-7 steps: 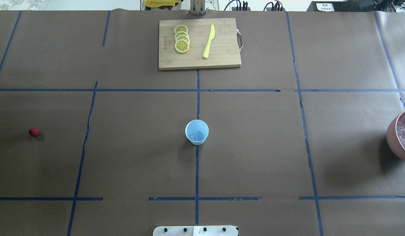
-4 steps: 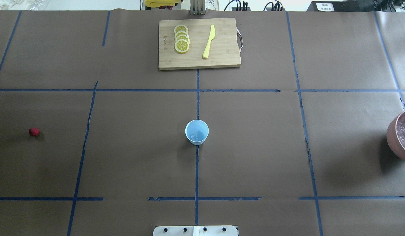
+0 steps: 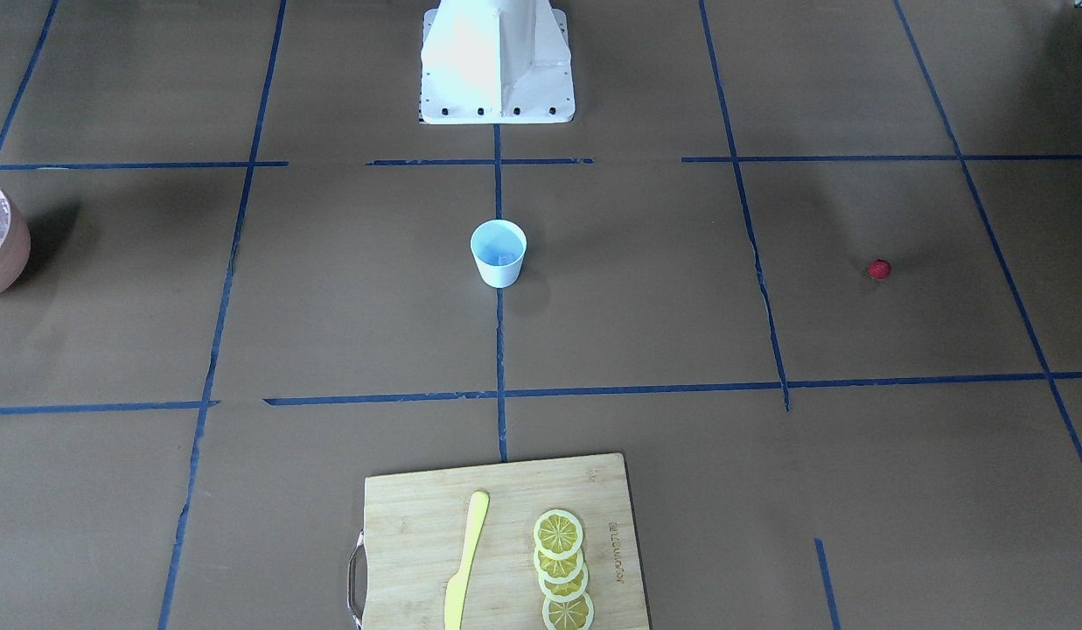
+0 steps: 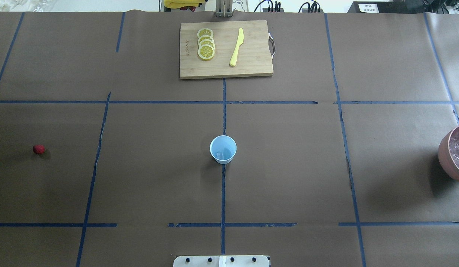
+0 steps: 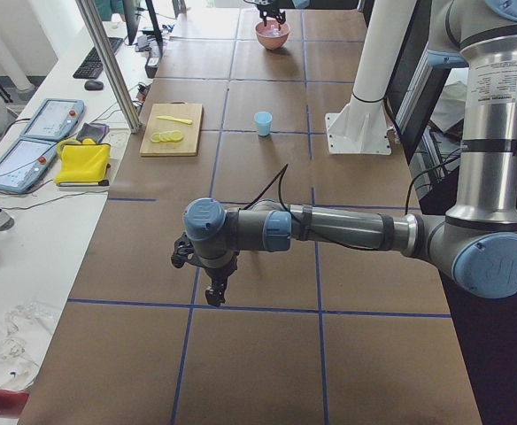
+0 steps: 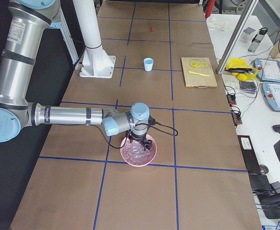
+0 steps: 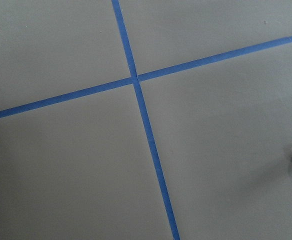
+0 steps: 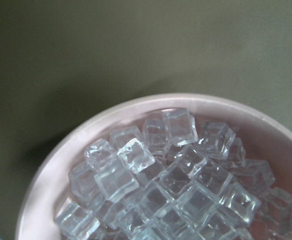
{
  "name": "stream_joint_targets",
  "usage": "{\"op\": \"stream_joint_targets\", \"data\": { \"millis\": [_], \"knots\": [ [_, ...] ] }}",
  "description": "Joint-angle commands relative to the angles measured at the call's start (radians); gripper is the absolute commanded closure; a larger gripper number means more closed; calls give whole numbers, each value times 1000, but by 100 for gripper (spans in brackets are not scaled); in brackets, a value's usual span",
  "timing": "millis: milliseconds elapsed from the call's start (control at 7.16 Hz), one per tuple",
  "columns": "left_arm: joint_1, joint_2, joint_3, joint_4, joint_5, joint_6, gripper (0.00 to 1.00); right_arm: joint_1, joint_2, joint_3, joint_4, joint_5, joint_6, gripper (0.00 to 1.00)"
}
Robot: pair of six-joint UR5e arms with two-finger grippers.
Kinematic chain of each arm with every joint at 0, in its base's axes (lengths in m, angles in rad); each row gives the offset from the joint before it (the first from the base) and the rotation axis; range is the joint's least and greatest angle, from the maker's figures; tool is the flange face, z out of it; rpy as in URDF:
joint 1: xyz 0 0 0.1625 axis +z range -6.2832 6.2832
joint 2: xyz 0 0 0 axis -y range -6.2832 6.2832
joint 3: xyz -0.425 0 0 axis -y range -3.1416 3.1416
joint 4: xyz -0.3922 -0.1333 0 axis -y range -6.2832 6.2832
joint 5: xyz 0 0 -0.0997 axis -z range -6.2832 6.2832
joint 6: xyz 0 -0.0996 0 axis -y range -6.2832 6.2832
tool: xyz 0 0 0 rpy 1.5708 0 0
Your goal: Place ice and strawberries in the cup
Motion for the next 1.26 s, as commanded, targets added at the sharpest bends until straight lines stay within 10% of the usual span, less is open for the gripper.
{"op": "stream_joint_targets", "data": {
  "millis": [0, 279, 698, 1117],
  "knots": [
    [0, 0, -1, 0, 0, 0, 0, -4, 0, -13, 0, -1, -26, 8],
    [0, 0, -1, 0, 0, 0, 0, -10, 0, -13, 0, 1, -38, 24],
    [0, -2, -4, -2, 2, 0, 0, -10, 5, -5, -1, 4, -101, 84],
    [0, -2, -8, -2, 2, 0, 0, -9, 12, 24, -11, 25, -98, 90]
  ]
}}
